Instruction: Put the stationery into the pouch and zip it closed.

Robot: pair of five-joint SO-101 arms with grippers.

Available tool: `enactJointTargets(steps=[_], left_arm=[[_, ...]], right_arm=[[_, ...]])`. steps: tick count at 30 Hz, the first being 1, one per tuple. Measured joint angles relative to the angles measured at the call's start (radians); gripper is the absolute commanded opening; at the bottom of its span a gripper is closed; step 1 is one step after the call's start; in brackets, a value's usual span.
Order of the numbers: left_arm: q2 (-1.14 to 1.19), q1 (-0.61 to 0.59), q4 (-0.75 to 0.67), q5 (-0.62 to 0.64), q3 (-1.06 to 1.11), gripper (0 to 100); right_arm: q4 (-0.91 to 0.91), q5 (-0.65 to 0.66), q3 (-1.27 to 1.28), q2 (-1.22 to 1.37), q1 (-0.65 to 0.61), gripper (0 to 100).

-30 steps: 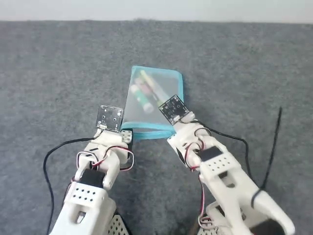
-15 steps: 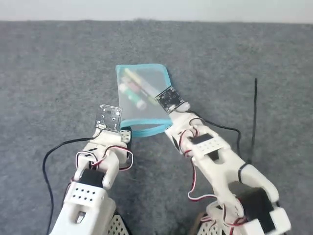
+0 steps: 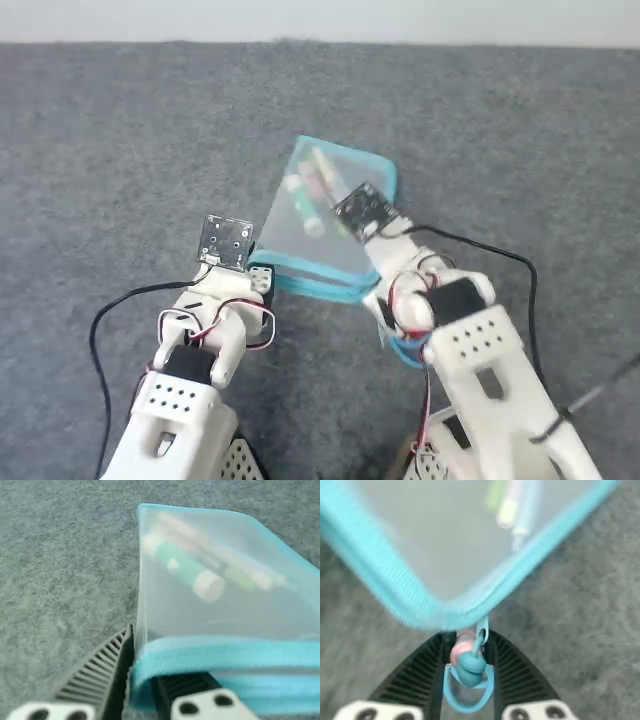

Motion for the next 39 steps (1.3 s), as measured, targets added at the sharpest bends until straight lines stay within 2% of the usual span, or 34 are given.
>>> enactJointTargets(steps=[5, 12, 21, 28, 33, 39], left_arm=[[0.0, 0.034, 0.003, -0.035, 0.0, 1], [0.0, 0.04, 0.009, -0.035, -0.008, 1], [0.0, -0.081, 0.025, -0.02, -0.031, 1], [0.0, -0.141, 0.074, -0.02, -0.063, 1], [0.0, -0.155, 0.074, -0.02, -0.063, 1], [0.0, -0.163, 0.075, -0.02, -0.063, 1]], right_arm=[[0.08, 0.034, -0.006, -0.1, -0.118, 0.6], [0.19, 0.094, -0.124, -0.137, -0.143, 0.6], [0.199, 0.1, -0.163, -0.133, -0.15, 0.6], [0.23, 0.095, -0.344, 0.051, -0.157, 0.6], [0.341, 0.094, -0.517, 0.133, -0.262, 0.6], [0.371, 0.124, -0.546, 0.133, -0.388, 0.6]])
